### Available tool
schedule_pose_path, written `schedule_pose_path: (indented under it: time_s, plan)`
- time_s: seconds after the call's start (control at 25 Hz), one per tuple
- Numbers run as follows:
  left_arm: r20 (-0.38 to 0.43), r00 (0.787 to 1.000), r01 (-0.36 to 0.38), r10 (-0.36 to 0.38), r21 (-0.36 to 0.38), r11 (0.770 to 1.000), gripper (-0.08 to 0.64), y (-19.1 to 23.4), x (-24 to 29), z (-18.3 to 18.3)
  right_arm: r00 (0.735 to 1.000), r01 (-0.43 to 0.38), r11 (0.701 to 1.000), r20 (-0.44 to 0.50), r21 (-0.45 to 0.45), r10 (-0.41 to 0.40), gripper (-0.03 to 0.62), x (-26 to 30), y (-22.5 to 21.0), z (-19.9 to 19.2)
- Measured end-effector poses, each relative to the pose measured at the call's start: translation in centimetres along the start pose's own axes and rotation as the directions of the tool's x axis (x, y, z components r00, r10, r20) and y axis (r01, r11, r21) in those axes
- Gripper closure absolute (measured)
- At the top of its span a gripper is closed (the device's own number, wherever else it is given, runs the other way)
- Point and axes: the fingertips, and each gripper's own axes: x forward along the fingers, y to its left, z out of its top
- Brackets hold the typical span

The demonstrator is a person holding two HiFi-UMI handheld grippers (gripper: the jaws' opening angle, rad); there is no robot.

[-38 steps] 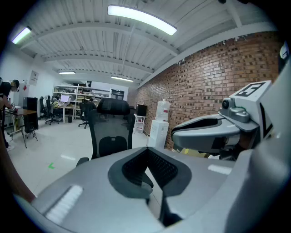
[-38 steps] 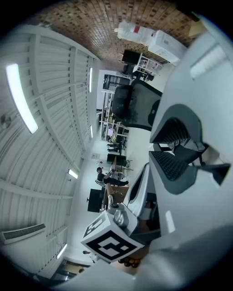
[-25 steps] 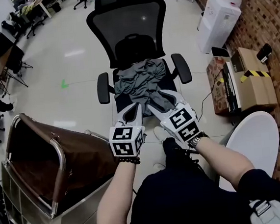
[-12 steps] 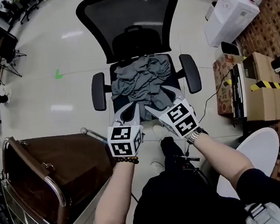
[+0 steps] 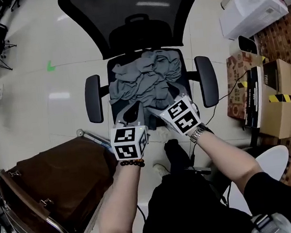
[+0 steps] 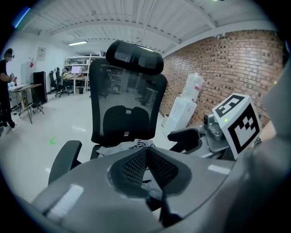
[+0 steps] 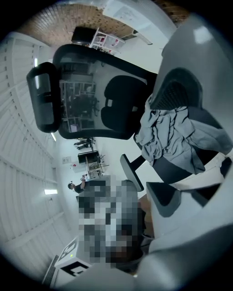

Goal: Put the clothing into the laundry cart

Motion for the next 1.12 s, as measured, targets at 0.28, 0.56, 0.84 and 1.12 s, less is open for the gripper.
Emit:
schedule_pose_path:
  time_s: [0.28, 0.56, 0.84, 1.12]
  plan:
    - [-0.059, 0.998, -0.025, 0.021, -0.059, 0.998, 0.557, 4.4, 7.0, -2.6, 0.992, -0.032, 0.999, -0.126, 0.022, 0.034, 0.041, 9.0, -4.6, -4.6]
    - [-0.108, 0.993, -0.057, 0.047, -0.092, 0.994, 0.557, 8.0, 12.8, -5.6, 0.981, -0.037, 0.998, -0.186, 0.048, 0.045, 0.021, 15.9, -8.5, -8.5]
    - [-0.138, 0.989, -0.069, 0.052, -0.123, 0.99, 0.557, 10.4, 17.0, -8.2, 0.965, -0.046, 0.997, -0.256, 0.065, 0.061, 0.003, 21.7, -11.1, -12.2]
    - [-0.156, 0.986, -0.087, 0.063, -0.155, 0.984, 0.557, 12.7, 20.0, -10.9, 0.944, -0.032, 0.998, -0.325, 0.048, 0.046, 0.003, 26.1, -13.1, -15.6]
